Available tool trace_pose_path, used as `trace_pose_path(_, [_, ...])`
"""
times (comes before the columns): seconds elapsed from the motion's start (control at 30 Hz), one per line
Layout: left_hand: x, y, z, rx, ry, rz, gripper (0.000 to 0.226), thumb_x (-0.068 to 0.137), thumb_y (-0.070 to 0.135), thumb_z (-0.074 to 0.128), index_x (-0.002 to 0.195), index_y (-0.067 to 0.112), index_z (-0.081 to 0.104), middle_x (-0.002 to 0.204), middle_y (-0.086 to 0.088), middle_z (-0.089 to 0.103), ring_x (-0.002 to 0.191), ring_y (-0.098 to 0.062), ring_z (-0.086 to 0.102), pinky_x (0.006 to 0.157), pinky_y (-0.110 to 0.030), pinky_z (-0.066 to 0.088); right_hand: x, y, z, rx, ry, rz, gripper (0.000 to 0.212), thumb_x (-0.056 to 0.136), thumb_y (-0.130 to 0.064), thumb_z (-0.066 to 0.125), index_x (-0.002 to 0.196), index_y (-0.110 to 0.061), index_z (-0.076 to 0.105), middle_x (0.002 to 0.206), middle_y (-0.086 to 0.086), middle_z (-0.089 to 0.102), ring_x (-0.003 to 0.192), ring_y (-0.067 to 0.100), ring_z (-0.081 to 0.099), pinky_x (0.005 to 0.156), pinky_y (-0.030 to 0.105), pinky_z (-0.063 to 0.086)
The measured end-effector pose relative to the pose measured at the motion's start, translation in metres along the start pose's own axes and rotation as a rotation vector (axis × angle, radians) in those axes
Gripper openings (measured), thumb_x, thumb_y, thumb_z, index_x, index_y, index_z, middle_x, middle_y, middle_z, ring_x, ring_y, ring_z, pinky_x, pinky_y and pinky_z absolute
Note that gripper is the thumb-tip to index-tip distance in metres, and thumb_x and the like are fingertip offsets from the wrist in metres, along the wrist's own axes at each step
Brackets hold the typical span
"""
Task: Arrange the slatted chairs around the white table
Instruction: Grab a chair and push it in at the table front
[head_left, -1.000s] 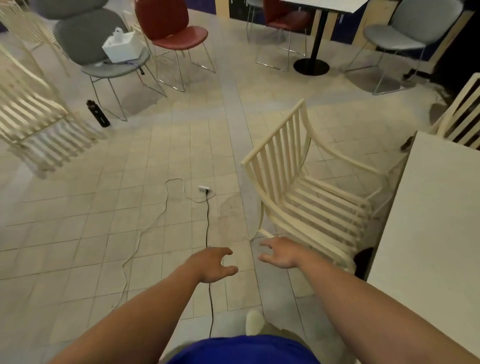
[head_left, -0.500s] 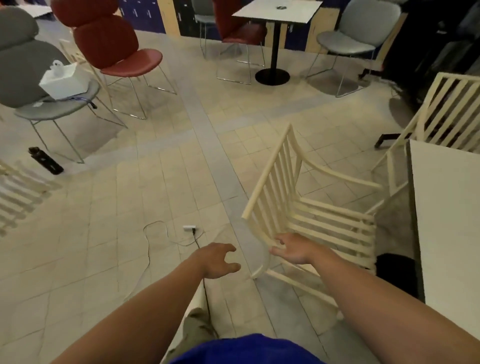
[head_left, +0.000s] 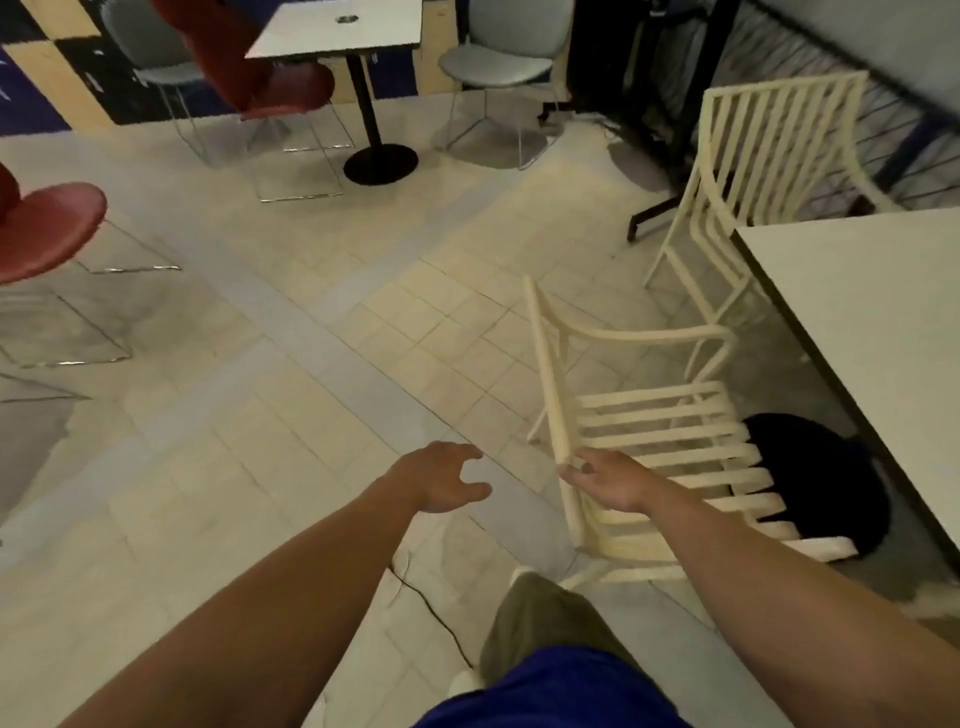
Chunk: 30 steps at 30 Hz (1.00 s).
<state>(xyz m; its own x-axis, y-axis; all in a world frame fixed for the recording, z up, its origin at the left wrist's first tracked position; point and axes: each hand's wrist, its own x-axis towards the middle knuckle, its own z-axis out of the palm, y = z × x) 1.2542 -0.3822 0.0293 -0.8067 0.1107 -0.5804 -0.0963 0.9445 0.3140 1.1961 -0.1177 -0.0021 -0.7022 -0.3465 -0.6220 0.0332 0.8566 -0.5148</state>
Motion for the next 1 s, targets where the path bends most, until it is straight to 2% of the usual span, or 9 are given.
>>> trace_pose_path(0.17, [0.069, 0.007, -0.055, 0.136, -0.059, 0.148, 0.07, 0.093, 0.059, 0.056, 0.153, 0.031, 0.034, 0.158, 0.0, 0.038, 0.142, -0.021, 0.037, 0.113, -0.041, 0.035, 0.035, -0.009, -0.008, 0.14, 0.052, 0.094, 0.079, 0.091, -0.069, 0.042, 0.15, -0.017, 0.035, 0.147, 0.01, 0.047, 0.129, 0.026, 0.048, 0.098, 0.036, 0.041])
trace_pose_path(0.27, [0.112, 0.02, -0.084, 0.218, -0.084, 0.229, 0.071, 0.091, 0.06, 0.057, 0.153, 0.031, 0.035, 0.158, 0.002, 0.038, 0.142, -0.021, 0.039, 0.112, -0.042, 0.037, 0.054, -0.011, -0.016, 0.266, 0.058, 0.153, 0.088, 0.087, -0.075, 0.042, 0.153, -0.019, 0.029, 0.155, 0.008, 0.037, 0.138, 0.025, 0.04, 0.107, 0.035, 0.035])
trace_pose_path(0.43, [0.172, 0.044, -0.125, 0.328, -0.116, 0.362, 0.072, 0.092, 0.058, 0.056, 0.154, 0.029, 0.033, 0.158, 0.001, 0.038, 0.14, -0.022, 0.04, 0.11, -0.042, 0.039, 0.074, -0.014, -0.023, 0.397, 0.088, 0.199, 0.096, 0.082, -0.075, 0.052, 0.154, -0.018, 0.024, 0.159, 0.004, 0.029, 0.142, 0.021, 0.034, 0.111, 0.034, 0.032])
trace_pose_path(0.57, [0.209, 0.064, -0.138, 0.445, -0.144, 0.491, 0.071, 0.094, 0.051, 0.057, 0.155, 0.027, 0.031, 0.16, 0.001, 0.034, 0.141, -0.023, 0.039, 0.111, -0.039, 0.036, 0.074, -0.021, -0.019, 0.435, 0.112, 0.228, 0.092, 0.085, -0.065, 0.06, 0.154, -0.017, 0.023, 0.156, 0.005, 0.033, 0.137, 0.023, 0.039, 0.106, 0.03, 0.034])
trace_pose_path(0.63, [0.232, 0.069, -0.139, 0.56, -0.169, 0.554, 0.073, 0.094, 0.048, 0.059, 0.156, 0.026, 0.028, 0.162, 0.0, 0.031, 0.142, -0.024, 0.037, 0.114, -0.039, 0.034, 0.077, -0.021, -0.009, 0.442, 0.111, 0.301, 0.095, 0.083, -0.064, 0.062, 0.154, -0.017, 0.023, 0.156, 0.006, 0.033, 0.137, 0.023, 0.04, 0.109, 0.032, 0.034])
trace_pose_path(0.7, [0.258, 0.072, -0.136, 0.683, -0.199, 0.62, 0.076, 0.092, 0.047, 0.06, 0.157, 0.028, 0.026, 0.162, -0.002, 0.028, 0.145, -0.026, 0.031, 0.117, -0.04, 0.028, 0.077, -0.021, 0.004, 0.467, 0.114, 0.376, 0.087, 0.083, -0.055, 0.067, 0.151, -0.017, 0.029, 0.152, 0.008, 0.041, 0.131, 0.024, 0.046, 0.108, 0.035, 0.038])
trace_pose_path(0.83, [0.302, 0.086, -0.137, 0.969, -0.284, 0.753, 0.077, 0.091, 0.044, 0.06, 0.157, 0.03, 0.023, 0.161, 0.0, 0.03, 0.147, -0.022, 0.026, 0.123, -0.044, 0.01, 0.069, -0.03, 0.021, 0.553, 0.163, 0.498, 0.075, 0.086, -0.031, 0.066, 0.151, -0.018, 0.03, 0.146, 0.009, 0.047, 0.127, 0.026, 0.049, 0.104, 0.032, 0.04])
trace_pose_path(0.9, [0.317, 0.093, -0.141, 1.079, -0.356, 0.793, 0.074, 0.093, 0.043, 0.059, 0.157, 0.032, 0.023, 0.159, 0.0, 0.034, 0.144, -0.022, 0.033, 0.122, -0.043, 0.016, 0.067, -0.037, 0.031, 0.575, 0.211, 0.596, 0.069, 0.088, -0.025, 0.063, 0.15, -0.02, 0.032, 0.145, 0.008, 0.048, 0.127, 0.026, 0.05, 0.104, 0.033, 0.04])
trace_pose_path(1.0, [0.342, 0.095, -0.144, 1.151, -0.458, 0.879, 0.068, 0.094, 0.039, 0.058, 0.155, 0.036, 0.027, 0.155, 0.002, 0.041, 0.136, -0.022, 0.044, 0.109, -0.036, 0.037, 0.072, -0.048, 0.046, 0.555, 0.298, 0.796, 0.047, 0.09, -0.022, 0.057, 0.135, -0.029, 0.046, 0.133, 0.004, 0.057, 0.117, 0.024, 0.057, 0.099, 0.036, 0.045])
